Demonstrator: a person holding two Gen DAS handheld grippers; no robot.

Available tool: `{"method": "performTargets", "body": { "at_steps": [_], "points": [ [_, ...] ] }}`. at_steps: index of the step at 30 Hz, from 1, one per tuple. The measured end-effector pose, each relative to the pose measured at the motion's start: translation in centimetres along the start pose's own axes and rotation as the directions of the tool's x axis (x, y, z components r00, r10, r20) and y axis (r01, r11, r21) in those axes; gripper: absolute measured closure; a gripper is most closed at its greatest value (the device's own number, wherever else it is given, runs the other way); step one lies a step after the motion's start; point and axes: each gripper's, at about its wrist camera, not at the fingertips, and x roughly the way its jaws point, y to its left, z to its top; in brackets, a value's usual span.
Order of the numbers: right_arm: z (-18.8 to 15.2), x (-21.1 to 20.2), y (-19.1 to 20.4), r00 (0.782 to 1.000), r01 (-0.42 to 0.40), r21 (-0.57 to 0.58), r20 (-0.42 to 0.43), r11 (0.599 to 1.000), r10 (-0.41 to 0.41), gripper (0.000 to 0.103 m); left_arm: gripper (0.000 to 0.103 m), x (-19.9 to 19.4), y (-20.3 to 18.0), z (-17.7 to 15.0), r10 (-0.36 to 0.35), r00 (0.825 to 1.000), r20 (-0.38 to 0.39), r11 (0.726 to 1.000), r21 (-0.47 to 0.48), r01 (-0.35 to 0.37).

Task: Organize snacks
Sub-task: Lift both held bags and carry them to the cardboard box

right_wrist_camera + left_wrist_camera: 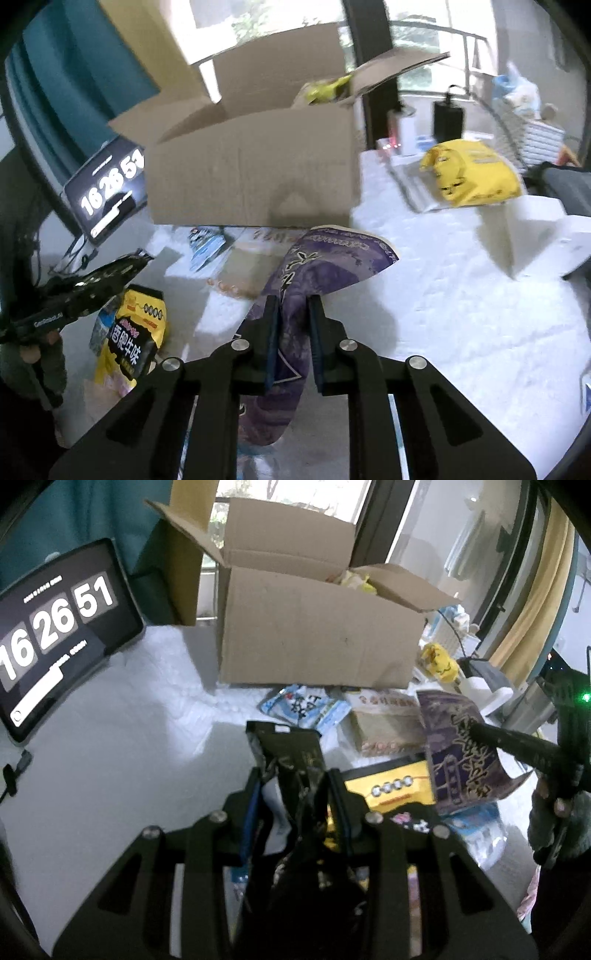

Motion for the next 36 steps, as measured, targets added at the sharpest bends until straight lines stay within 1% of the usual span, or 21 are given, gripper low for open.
{"method": "performTargets", "body": {
  "at_steps": [7,8,14,25,36],
  "points": [
    [0.3,-3.1,-2.3,0.997,0.021,0.039,0.067,0.999,-0.024,0.087,0.067,-2.2,-1.1,0.9,0.006,0.999,0.048,1.0,0.014,-0.007],
    [0.5,-3.3,-2.1,0.997,0.023,0.041,0.078,0.999,-0.026,0.087,0.067,-2.4,-1.3,1.1,0.007,0.999,0.053,1.0,0.015,-0.008],
    [1.7,-4.8,-2.6,0.992,0.0,0.045,0.128,0.999,-0.006,0.087,0.067,-3.4,-2.3,2.7,0.007,0.996,0.085,1.0,0.028,-0.01],
    [4.3,-4.9,-3.1,0.985,-0.039,0.034,0.167,0.999,0.033,0.087,0.067,-4.5,-3.4,6.0,0.007,0.99,0.139,0.998,0.054,-0.014],
    [8.3,-3.5,-2.6,0.977,-0.065,-0.02,0.201,0.998,0.068,0.087,0.067,-3.6,-3.6,10.1,0.005,0.982,0.186,0.997,0.08,-0.02]
  ]
}}
